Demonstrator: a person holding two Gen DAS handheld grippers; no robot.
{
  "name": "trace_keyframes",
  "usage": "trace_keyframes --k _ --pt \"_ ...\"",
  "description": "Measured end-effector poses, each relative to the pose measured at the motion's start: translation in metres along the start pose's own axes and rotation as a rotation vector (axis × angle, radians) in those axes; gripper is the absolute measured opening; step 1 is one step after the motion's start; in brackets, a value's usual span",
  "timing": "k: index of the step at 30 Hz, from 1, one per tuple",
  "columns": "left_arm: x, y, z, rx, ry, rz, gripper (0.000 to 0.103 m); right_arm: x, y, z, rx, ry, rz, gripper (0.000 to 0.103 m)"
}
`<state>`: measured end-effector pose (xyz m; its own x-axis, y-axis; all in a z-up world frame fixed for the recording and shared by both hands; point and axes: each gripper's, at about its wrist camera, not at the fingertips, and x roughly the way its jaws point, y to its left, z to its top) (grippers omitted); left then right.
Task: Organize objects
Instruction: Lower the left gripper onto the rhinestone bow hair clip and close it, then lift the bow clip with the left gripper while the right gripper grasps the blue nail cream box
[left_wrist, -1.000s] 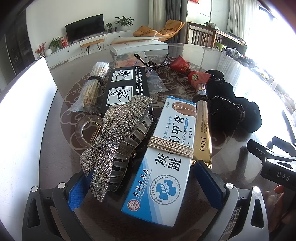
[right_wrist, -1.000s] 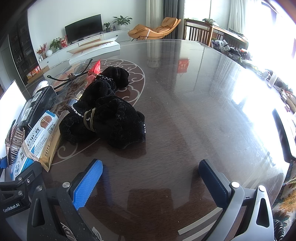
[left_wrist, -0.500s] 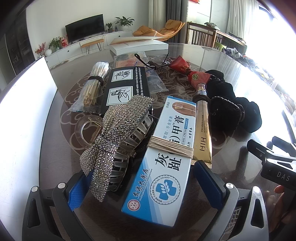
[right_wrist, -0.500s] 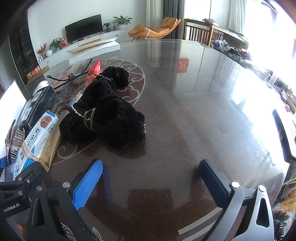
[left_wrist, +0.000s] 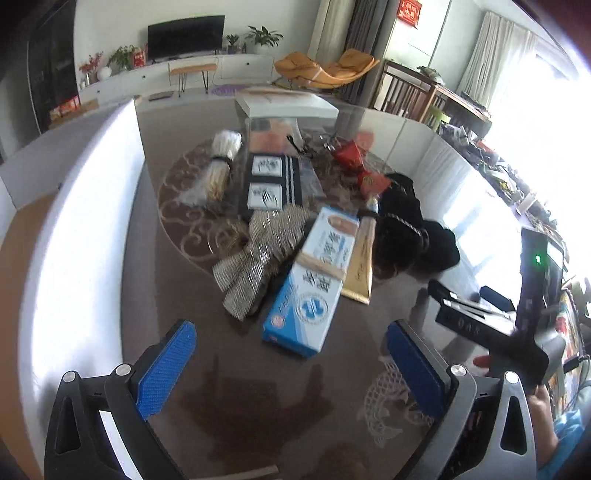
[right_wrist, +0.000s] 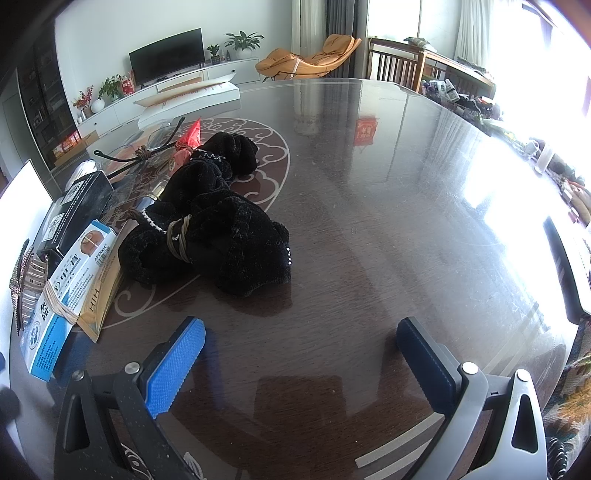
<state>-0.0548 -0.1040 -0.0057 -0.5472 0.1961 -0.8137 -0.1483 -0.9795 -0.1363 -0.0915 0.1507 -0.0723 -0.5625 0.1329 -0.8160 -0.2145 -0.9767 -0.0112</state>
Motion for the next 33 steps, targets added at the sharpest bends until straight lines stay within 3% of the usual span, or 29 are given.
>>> trace_keyframes --k 3,8,10,11,15,20,23,26,28,29,30,31,33 --pt "0.027 0.003 0.025 -0.016 0.054 0.14 0.103 0.0 0.0 0.0 0.0 0.0 0.0 0.103" --pt "0.068 0.017 0.041 -0.051 0.094 0.163 0.103 -0.001 0.001 0.0 -0.002 0.001 0.003 0.103" --pt "0.07 0.021 0.046 -0.063 0.074 0.112 0.088 -0.001 0.0 0.0 -0.001 0.001 0.002 0.103" --pt "0.069 0.022 0.046 -0.066 0.061 0.074 0.067 -0.001 0.0 0.0 -0.001 0.001 0.002 0.103" --pt "0.061 0.018 0.035 -0.042 0.043 0.056 0.065 -0.001 0.0 0.0 -0.002 0.001 0.0 0.103" --pt "0.029 0.016 -0.01 -0.124 0.036 0.169 0.066 -0.001 -0.001 0.0 -0.012 0.003 0.011 0.103" --pt "0.021 0.009 -0.022 -0.076 0.025 0.191 0.068 -0.001 -0.005 0.0 -0.01 0.002 0.03 0.103" --pt "0.024 0.007 -0.021 -0.006 0.029 0.236 0.085 -0.007 -0.009 0.0 0.018 0.005 0.141 0.103" --pt "0.028 0.011 -0.018 0.0 0.029 0.221 0.086 -0.018 -0.007 0.001 0.027 -0.008 0.279 0.103" --pt "0.029 0.013 -0.017 -0.002 0.02 0.18 0.082 -0.025 -0.003 0.001 0.014 -0.024 0.338 0.103" --pt "0.027 0.014 -0.018 -0.003 0.004 0.143 0.068 -0.032 0.002 0.001 -0.008 -0.038 0.382 0.103" --pt "0.025 0.014 -0.02 -0.003 -0.008 0.128 0.063 -0.039 0.009 0.003 -0.032 -0.044 0.42 0.102" --pt "0.021 0.014 -0.024 -0.011 -0.014 0.089 0.063 -0.044 0.022 0.009 -0.054 -0.014 0.512 0.095"
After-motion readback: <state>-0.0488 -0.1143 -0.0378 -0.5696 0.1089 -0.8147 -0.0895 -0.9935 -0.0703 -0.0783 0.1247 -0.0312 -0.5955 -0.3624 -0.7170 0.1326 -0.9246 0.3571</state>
